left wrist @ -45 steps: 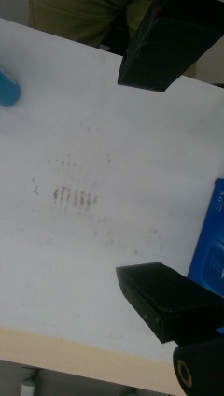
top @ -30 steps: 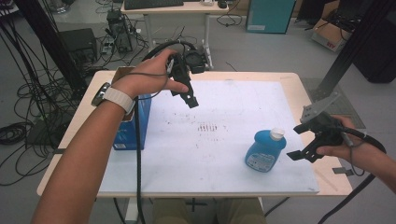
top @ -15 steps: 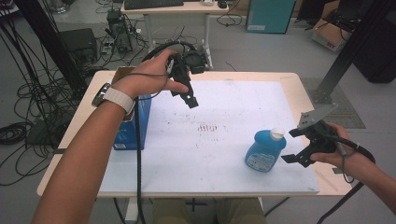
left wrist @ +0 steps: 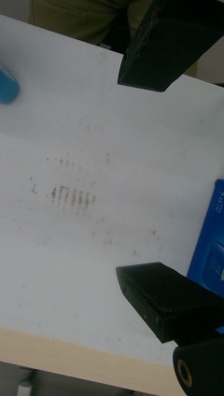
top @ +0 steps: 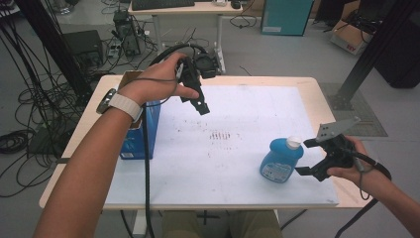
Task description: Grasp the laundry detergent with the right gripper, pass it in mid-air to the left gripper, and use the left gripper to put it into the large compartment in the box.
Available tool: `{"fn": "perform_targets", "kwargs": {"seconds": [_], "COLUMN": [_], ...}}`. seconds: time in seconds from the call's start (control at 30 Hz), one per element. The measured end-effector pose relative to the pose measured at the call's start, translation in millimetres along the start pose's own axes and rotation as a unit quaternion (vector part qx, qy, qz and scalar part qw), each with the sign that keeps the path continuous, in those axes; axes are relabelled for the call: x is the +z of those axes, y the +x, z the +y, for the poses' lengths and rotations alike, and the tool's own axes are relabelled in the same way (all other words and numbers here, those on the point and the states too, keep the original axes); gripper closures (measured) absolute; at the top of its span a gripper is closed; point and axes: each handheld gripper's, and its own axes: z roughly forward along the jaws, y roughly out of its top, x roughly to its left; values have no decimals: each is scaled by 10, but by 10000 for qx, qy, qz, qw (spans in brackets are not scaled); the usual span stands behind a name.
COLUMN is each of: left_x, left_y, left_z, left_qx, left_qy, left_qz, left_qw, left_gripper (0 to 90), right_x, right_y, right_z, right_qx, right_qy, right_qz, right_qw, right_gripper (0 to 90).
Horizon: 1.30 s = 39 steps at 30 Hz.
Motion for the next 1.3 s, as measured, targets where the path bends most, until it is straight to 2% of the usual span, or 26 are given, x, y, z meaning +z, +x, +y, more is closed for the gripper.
{"fn": "perform_targets", "kwargs": {"seconds": [0.23,0.37,0.4,0.47,1.27,1.3], "left_x": [1,5,0,7,-2,-9], "left_y": [2,8,14,4,16,23], "left_z": [4,6,8,3,-27,-28], "left_qx": [6,13,66,-17,-53,-1], "left_qy": [26,8,48,14,-11,38], "left_qz": [-16,-2,-10,-26,21,26], "left_qw": [10000,10000,10000,10000,10000,10000], "left_gripper": [85,85,85,85,85,85], "right_x": [12,33,34,29,2,1], "right_y": [-2,-1,-2,-7,-1,0], "right_z": [-60,-82,-82,-79,-65,-64], "right_qx": [97,145,142,140,129,128], "right_qy": [-260,-250,-248,-239,-326,-329], "right_qz": [-20,4,6,25,51,56], "right_qw": [9996,9996,9996,9996,9994,9994], "right_gripper": [37,38,38,38,50,50]}}
